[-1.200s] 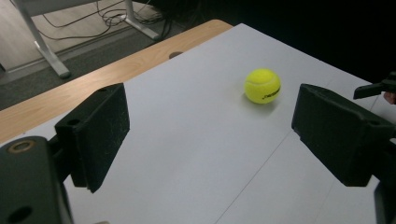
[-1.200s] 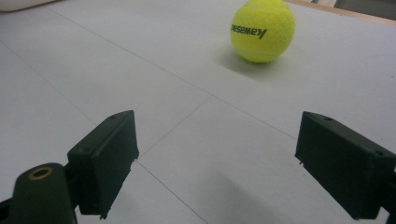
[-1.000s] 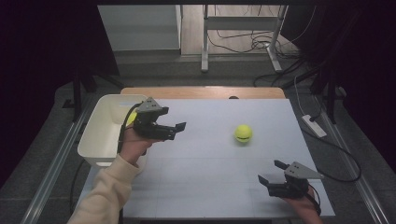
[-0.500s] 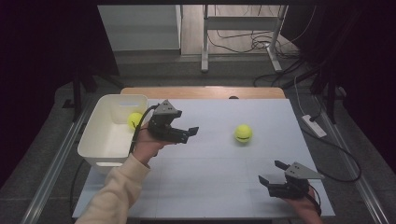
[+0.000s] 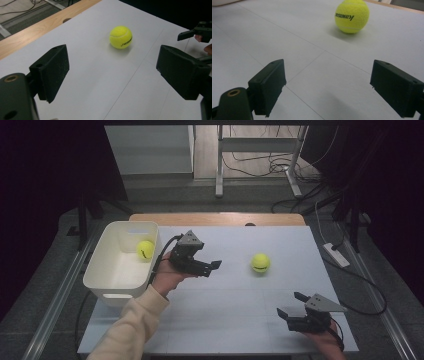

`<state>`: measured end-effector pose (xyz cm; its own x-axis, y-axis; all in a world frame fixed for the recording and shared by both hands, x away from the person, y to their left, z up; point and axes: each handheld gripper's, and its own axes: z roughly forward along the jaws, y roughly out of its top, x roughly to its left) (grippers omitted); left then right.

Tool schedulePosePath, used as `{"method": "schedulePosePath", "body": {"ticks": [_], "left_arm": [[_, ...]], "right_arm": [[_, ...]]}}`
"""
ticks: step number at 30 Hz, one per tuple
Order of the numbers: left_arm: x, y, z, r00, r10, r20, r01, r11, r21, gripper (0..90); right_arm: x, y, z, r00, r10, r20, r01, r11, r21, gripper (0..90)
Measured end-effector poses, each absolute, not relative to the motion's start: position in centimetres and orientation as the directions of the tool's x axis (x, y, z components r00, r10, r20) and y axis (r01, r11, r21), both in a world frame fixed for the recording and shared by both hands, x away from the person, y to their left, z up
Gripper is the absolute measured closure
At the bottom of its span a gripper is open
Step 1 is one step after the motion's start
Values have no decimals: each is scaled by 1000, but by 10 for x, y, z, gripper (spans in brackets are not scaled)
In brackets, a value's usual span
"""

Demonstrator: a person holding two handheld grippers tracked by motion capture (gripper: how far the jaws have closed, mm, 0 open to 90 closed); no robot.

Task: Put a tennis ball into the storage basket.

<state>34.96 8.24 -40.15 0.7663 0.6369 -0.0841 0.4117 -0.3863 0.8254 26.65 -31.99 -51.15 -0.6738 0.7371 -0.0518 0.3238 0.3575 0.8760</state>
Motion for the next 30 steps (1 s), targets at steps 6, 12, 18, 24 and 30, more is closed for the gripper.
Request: {"method": "schedulePosePath", "body": {"ticks": [6, 12, 18, 24, 30], "left_arm": [[353, 76, -406, 770, 632, -90, 420, -395, 817, 124], [356, 70, -411, 775, 625, -96, 425, -403, 811, 124], [360, 65, -415, 778, 621, -101, 430, -408, 805, 124], [365, 61, -418, 777, 621, -107, 439, -412, 799, 125], [370, 56, -421, 777, 620, -111, 446, -417, 792, 126]], "right_arm": [[267, -320, -512, -676, 735, -51, 323, 358, 876, 128], [267, -319, -512, -674, 737, -52, 324, 358, 876, 128], [267, -319, -512, -673, 738, -53, 325, 358, 875, 128], [267, -319, -512, -672, 739, -51, 326, 357, 875, 128], [267, -319, -512, -672, 739, -51, 325, 357, 876, 128]]}}
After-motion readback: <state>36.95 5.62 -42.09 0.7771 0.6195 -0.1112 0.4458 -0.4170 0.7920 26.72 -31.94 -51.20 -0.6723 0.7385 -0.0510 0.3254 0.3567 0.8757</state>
